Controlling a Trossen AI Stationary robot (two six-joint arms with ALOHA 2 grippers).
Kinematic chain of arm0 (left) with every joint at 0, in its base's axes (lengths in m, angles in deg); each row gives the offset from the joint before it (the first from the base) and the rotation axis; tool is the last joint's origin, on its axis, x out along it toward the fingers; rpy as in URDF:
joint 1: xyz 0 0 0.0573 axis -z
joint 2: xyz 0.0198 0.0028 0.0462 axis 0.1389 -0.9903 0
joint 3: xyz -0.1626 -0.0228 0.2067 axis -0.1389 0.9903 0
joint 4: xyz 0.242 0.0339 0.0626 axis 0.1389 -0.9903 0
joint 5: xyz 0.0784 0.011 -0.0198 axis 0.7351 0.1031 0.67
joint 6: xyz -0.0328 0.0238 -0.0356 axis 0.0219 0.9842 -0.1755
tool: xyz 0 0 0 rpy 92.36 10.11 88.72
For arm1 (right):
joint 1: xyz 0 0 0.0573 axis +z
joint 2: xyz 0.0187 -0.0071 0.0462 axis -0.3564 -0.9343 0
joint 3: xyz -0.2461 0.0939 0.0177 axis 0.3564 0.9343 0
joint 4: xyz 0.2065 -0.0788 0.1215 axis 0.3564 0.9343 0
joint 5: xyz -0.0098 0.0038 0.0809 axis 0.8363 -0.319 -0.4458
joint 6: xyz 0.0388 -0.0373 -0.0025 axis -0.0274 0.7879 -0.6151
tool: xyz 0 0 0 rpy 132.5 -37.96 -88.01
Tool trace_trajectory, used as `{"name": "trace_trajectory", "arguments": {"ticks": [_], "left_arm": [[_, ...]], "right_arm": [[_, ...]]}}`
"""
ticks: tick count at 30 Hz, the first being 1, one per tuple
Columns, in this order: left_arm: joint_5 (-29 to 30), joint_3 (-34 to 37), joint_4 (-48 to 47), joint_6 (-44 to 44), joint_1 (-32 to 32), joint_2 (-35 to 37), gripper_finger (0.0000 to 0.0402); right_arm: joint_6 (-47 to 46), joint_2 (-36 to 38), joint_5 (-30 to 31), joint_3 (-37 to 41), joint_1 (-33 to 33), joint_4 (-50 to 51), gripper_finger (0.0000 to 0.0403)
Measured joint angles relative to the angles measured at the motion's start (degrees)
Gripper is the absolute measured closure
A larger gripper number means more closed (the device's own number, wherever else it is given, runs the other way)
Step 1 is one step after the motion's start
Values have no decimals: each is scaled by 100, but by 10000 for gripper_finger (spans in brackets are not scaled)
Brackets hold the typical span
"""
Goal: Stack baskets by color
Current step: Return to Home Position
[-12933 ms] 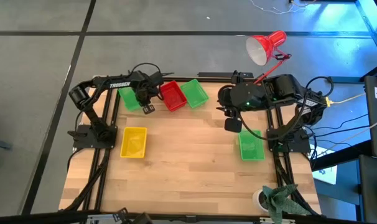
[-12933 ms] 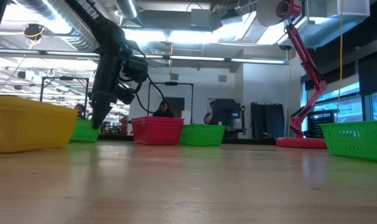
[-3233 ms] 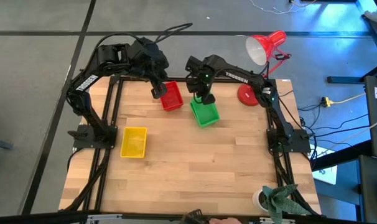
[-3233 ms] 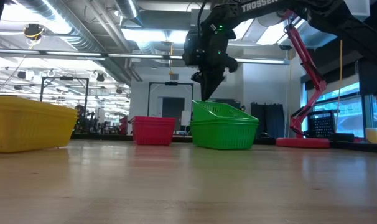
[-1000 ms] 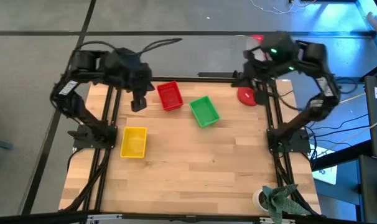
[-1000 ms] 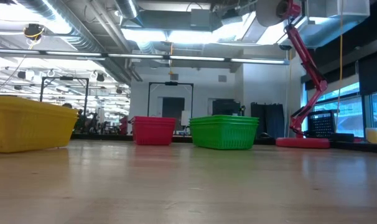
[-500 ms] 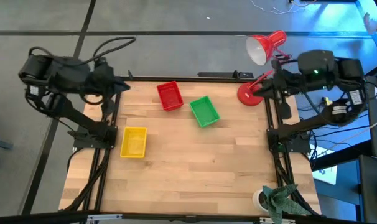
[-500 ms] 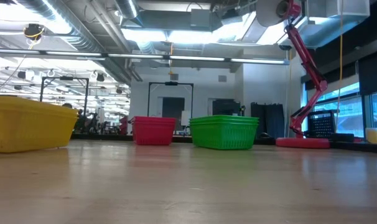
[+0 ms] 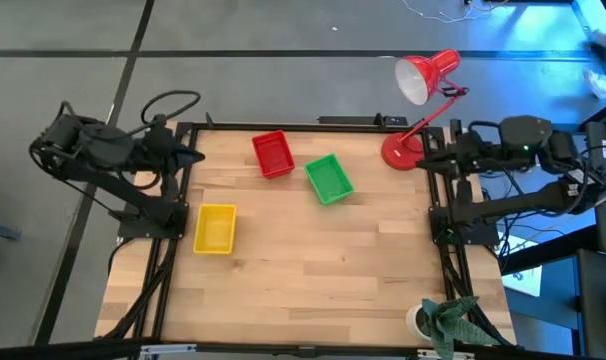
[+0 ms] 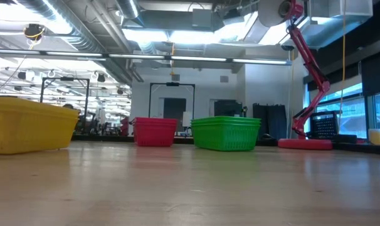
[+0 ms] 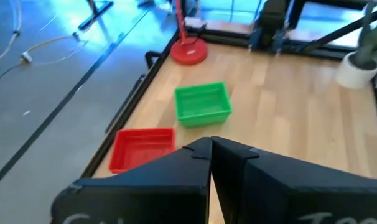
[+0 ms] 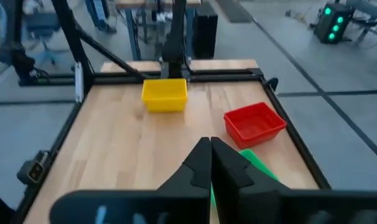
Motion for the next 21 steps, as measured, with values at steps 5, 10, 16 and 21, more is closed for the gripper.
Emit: {"name": "trace_trajectory", "arguments": {"ticks": [5, 10, 16, 21], "left_arm": [[45, 1255, 885, 4, 162, 892, 401], [-20, 2441, 1701, 128, 250, 1892, 401], [-210, 3462, 2435, 304, 259, 3134, 401], [-629, 4011, 2998, 751, 258, 4004, 401]], "right_arm": [[-179, 760, -4, 909, 2, -608, 403], [-277, 1315, -14, 1656, 2, -1090, 403], [-329, 1921, -17, 2363, 2, -1431, 403], [-471, 2493, -19, 2873, 2, -1780, 403]]}}
